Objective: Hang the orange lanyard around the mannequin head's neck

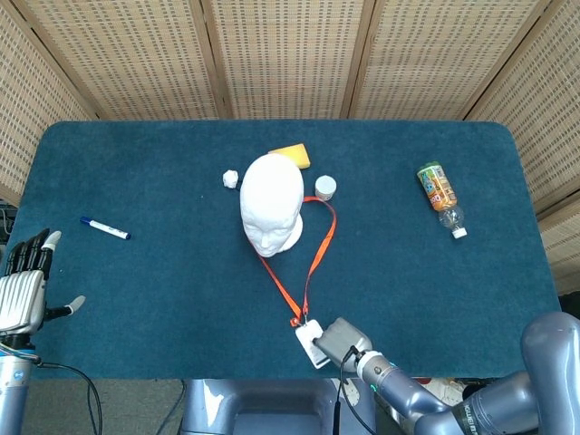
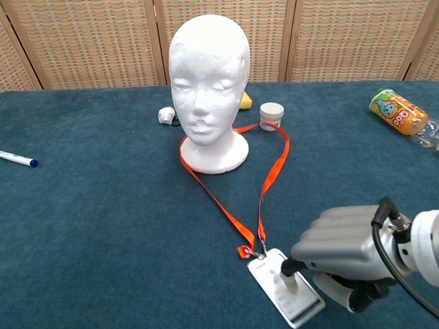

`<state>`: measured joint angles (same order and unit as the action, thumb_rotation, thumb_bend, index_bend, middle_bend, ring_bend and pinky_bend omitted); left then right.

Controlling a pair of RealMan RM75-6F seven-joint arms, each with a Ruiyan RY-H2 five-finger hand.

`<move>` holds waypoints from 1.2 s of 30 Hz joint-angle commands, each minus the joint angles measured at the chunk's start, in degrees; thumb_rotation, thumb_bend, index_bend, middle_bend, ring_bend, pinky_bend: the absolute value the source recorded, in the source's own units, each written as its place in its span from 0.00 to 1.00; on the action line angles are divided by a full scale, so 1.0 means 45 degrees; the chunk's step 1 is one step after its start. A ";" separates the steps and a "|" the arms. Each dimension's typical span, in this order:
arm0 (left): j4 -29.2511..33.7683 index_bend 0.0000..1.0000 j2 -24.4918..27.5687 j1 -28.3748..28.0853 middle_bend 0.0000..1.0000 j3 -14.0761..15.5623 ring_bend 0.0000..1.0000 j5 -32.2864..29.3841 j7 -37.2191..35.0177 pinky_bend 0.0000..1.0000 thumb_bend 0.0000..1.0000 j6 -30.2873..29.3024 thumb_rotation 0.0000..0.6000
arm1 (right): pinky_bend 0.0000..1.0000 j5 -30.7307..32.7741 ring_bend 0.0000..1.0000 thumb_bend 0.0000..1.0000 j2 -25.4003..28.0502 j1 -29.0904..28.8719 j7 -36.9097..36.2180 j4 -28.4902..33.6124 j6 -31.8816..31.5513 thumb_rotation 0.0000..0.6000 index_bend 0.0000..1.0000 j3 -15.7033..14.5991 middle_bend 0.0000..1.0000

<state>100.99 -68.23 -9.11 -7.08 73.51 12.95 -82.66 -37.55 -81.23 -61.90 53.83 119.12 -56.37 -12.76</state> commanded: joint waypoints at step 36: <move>-0.0468 0.00 -0.0196 0.0767 0.00 0.0769 0.00 0.1546 -0.0737 0.00 0.06 -0.1113 1.00 | 0.00 -0.8671 0.00 0.00 0.2696 0.7678 -1.1426 -0.6719 -0.6726 1.00 0.00 0.0424 0.00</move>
<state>99.14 -68.96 -5.89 -3.83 80.23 9.88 -87.41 -73.49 -66.92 -30.70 4.96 92.48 -82.93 -11.35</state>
